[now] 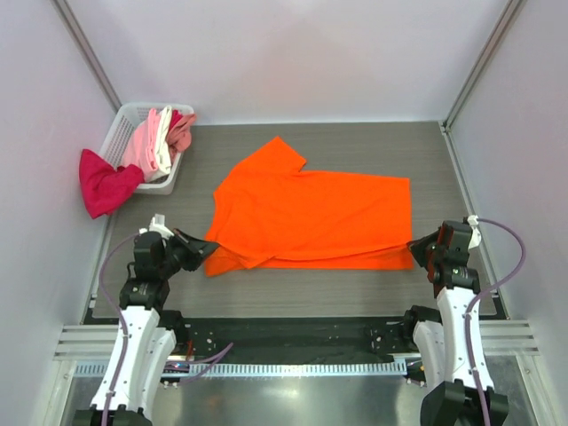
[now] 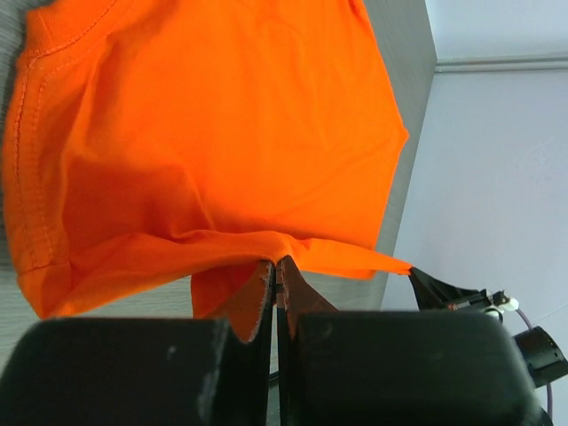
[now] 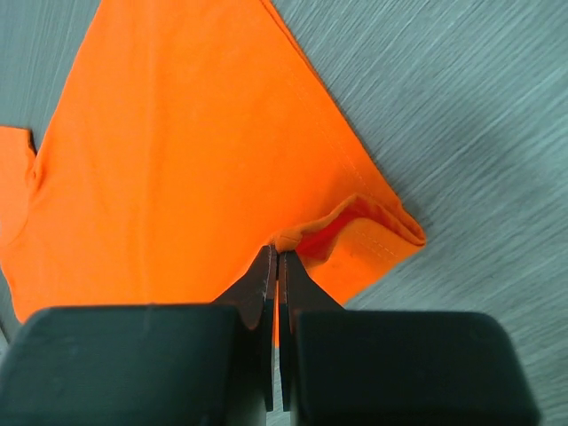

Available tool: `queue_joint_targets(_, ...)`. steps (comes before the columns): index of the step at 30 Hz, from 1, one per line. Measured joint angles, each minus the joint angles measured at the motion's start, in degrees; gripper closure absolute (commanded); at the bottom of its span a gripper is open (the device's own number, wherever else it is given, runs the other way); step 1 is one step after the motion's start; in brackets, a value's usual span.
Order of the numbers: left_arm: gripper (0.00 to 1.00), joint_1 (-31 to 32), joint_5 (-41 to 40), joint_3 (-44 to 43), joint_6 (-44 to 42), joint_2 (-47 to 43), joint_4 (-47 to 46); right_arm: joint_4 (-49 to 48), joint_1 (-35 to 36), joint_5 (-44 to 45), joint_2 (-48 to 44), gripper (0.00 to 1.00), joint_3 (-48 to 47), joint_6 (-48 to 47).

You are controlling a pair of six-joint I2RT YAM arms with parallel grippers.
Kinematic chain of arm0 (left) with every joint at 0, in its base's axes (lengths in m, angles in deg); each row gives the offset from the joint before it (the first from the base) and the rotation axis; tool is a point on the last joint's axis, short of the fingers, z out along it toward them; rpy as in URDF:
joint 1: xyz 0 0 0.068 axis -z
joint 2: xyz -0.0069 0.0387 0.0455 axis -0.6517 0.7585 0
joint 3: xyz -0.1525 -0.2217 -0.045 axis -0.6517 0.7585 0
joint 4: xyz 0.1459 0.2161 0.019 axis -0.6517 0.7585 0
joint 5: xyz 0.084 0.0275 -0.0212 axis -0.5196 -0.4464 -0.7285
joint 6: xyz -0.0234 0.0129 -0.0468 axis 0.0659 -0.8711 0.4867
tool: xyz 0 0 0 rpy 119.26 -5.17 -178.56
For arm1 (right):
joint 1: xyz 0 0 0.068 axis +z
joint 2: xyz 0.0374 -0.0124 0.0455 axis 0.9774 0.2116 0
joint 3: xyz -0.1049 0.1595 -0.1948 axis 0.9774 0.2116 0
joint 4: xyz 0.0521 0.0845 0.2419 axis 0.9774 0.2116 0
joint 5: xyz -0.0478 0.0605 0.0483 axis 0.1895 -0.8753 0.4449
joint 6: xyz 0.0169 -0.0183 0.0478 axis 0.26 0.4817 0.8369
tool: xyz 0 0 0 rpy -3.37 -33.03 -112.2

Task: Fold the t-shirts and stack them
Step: Flatten the tshirt out, then fold the tshirt

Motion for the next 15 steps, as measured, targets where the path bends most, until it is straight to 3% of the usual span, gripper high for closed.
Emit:
queue_joint_targets(6,1.0,0.0,-1.2,-0.5,-0.3,0.5,1.5,3.0,0.0,3.8,-2.5,0.99,0.0,0.3)
queue_joint_targets(15,1.0,0.0,-1.3,-11.1,-3.1,19.6,-1.0,2.8,0.0,6.5,6.1,0.99,0.0,0.3)
